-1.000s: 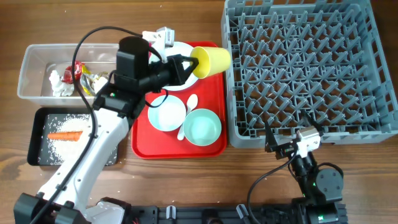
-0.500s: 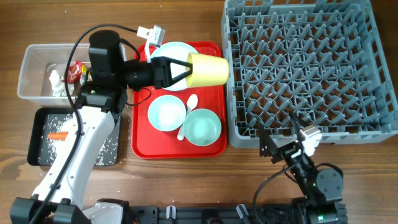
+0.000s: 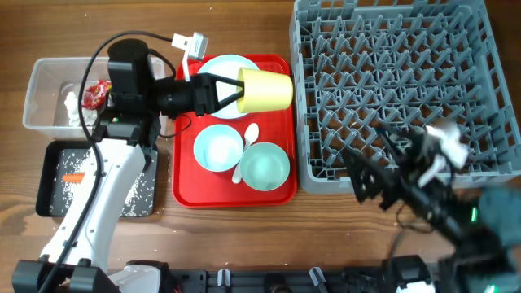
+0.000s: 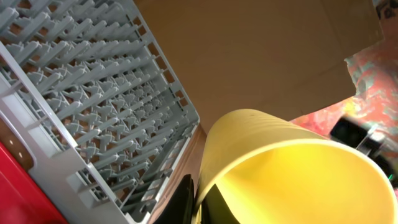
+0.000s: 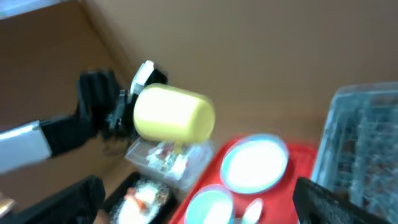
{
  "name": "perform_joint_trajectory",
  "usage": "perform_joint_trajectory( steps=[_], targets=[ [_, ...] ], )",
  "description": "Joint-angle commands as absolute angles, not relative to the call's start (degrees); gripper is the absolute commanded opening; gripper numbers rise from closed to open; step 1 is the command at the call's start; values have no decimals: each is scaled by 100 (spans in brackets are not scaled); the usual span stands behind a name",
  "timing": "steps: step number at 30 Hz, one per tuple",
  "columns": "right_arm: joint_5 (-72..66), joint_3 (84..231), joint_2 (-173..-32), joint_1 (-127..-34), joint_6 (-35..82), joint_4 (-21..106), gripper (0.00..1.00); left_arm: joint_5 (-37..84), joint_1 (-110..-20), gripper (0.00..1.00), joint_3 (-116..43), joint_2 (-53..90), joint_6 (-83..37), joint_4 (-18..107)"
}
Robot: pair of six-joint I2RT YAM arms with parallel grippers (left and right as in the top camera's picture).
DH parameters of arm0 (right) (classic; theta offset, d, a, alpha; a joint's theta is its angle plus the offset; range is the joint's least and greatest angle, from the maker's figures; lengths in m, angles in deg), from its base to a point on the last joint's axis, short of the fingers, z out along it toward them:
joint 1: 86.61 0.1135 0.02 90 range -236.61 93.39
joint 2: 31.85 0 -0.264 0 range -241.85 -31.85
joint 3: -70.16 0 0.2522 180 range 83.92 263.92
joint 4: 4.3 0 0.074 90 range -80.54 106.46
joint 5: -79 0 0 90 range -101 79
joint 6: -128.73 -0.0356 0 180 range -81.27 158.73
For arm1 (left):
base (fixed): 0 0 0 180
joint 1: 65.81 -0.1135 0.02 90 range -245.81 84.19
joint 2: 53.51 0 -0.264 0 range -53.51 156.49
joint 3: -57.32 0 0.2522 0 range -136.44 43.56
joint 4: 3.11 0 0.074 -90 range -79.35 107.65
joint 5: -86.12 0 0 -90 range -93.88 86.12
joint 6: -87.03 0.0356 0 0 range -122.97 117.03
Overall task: Sort waste into correct bins and load items into the dishwasher rack
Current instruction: 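Hold the cup out right while the right gripper reaches and grasps it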
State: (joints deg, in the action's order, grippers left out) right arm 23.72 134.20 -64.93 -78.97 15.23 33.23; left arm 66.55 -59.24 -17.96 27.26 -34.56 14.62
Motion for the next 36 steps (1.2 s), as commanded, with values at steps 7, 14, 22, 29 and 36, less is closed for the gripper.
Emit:
perform_joint_trajectory(
  steps=[7, 14, 22, 29, 36],
  targets=[
    [4612, 14874, -9625, -7925, 2299, 3076, 100, 7375, -6188, 4, -1870, 2643, -3437, 1468],
    [8066, 14874, -11168, -7923, 3300, 1506, 99, 8299, -6676, 4, -1870, 2643, -3863, 1125],
    [8190, 14874, -11754, -7897, 3702, 1157, 99, 7877, -6608, 4, -1870, 2650, -3946, 867],
    [8186, 14874, -11747, -7740, 3872, 894, 97, 7291, -5941, 4, -1870, 2652, -3944, 821],
    [8186, 14874, -11747, -7418, 3837, 394, 98, 7291, -5749, 4, -1870, 2698, -3944, 703]
  ],
)
